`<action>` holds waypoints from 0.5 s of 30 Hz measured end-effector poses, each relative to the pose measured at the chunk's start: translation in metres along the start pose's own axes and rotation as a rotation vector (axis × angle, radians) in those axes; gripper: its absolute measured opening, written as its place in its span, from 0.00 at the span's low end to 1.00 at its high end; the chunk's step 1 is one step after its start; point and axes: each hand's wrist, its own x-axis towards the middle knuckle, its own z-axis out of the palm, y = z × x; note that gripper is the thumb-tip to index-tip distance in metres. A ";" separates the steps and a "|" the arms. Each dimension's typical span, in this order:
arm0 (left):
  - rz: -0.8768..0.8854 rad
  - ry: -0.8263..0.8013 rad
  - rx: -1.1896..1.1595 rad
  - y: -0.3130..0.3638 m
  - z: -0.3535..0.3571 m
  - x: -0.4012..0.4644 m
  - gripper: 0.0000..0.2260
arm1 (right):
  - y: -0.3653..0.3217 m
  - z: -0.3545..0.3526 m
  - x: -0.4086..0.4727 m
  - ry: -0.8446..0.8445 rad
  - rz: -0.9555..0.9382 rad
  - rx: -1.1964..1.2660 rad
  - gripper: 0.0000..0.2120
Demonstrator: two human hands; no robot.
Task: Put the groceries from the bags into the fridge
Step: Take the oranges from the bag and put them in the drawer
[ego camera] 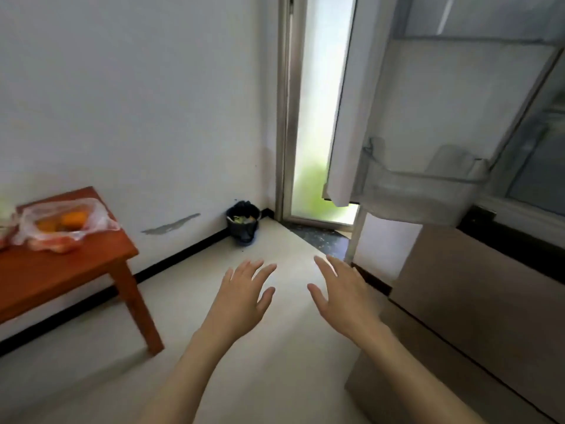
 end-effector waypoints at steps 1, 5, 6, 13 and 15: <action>-0.042 0.008 0.016 -0.020 -0.005 -0.001 0.23 | -0.014 0.006 0.015 -0.009 -0.036 -0.001 0.26; -0.206 0.034 0.034 -0.093 -0.025 0.006 0.20 | -0.071 0.031 0.081 -0.039 -0.179 0.025 0.27; -0.241 0.049 0.034 -0.110 -0.031 0.009 0.21 | -0.085 0.037 0.098 -0.045 -0.212 0.030 0.27; -0.429 0.116 0.067 -0.216 -0.071 0.028 0.21 | -0.181 0.075 0.204 -0.082 -0.413 0.064 0.27; -0.491 0.119 0.074 -0.242 -0.077 0.032 0.22 | -0.205 0.085 0.228 -0.102 -0.464 0.063 0.27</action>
